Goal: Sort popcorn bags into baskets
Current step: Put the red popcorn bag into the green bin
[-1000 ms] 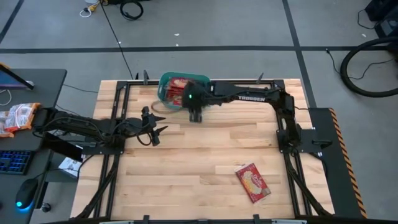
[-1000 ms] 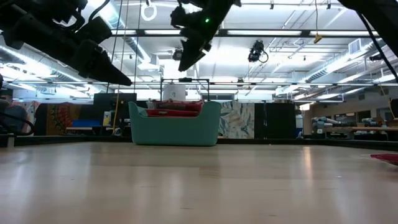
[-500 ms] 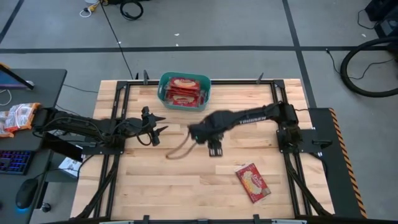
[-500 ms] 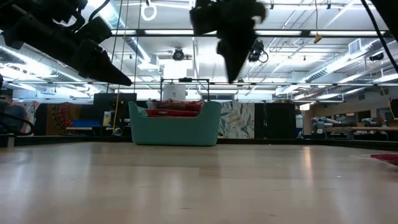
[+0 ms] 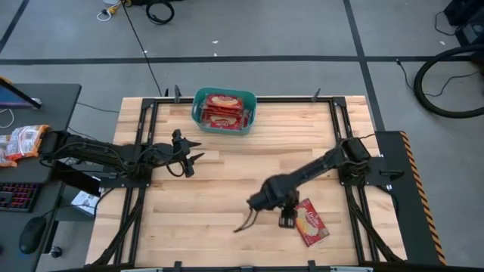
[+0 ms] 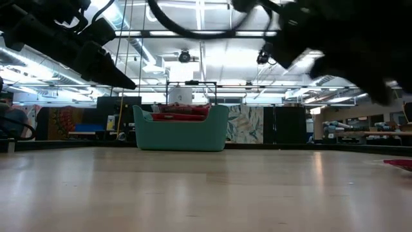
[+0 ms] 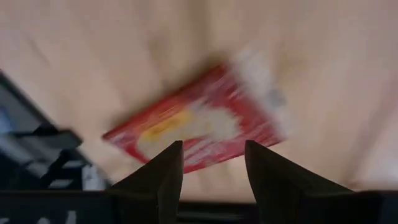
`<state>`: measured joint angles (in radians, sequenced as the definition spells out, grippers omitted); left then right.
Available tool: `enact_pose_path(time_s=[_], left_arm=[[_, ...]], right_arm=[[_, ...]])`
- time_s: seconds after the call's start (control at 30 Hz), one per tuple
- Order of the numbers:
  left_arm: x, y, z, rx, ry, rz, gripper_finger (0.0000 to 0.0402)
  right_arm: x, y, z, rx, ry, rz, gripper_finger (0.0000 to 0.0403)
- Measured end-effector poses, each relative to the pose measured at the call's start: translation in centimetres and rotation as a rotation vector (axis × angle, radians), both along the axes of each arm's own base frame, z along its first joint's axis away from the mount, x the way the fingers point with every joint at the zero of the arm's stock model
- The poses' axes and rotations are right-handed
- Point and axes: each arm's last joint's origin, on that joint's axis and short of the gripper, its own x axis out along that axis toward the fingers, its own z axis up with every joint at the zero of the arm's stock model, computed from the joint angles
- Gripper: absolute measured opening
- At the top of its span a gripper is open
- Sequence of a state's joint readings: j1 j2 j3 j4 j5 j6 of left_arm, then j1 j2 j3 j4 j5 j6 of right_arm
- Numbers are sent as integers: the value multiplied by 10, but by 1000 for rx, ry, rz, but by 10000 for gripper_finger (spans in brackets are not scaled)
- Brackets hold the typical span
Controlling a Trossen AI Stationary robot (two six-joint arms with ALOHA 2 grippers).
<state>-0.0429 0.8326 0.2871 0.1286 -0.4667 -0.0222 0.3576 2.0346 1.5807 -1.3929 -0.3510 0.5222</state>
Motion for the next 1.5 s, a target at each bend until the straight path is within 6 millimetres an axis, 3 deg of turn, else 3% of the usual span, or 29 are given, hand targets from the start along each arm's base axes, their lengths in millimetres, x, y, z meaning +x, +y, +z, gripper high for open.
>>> enact_pose_path(time_s=[0.27,0.47,0.7,0.93,1.17,1.5], left_arm=[[0,0,0,-1,0,0,194],[0,0,0,-1,-1,0,194],[0,0,0,-1,-3,0,194],[3,-3,2,-57,-41,-78,194],[17,-5,-6,-86,-38,-155,194],[46,-7,-26,-57,-85,-168,194]], right_arm=[[-26,20,-41,80,107,-63,177],[-23,17,-56,71,13,-48,177],[11,-1,-45,-76,-296,77,177],[56,-19,-11,-336,-667,326,177],[67,-25,29,-450,-705,398,177],[57,-18,26,-445,-633,370,177]])
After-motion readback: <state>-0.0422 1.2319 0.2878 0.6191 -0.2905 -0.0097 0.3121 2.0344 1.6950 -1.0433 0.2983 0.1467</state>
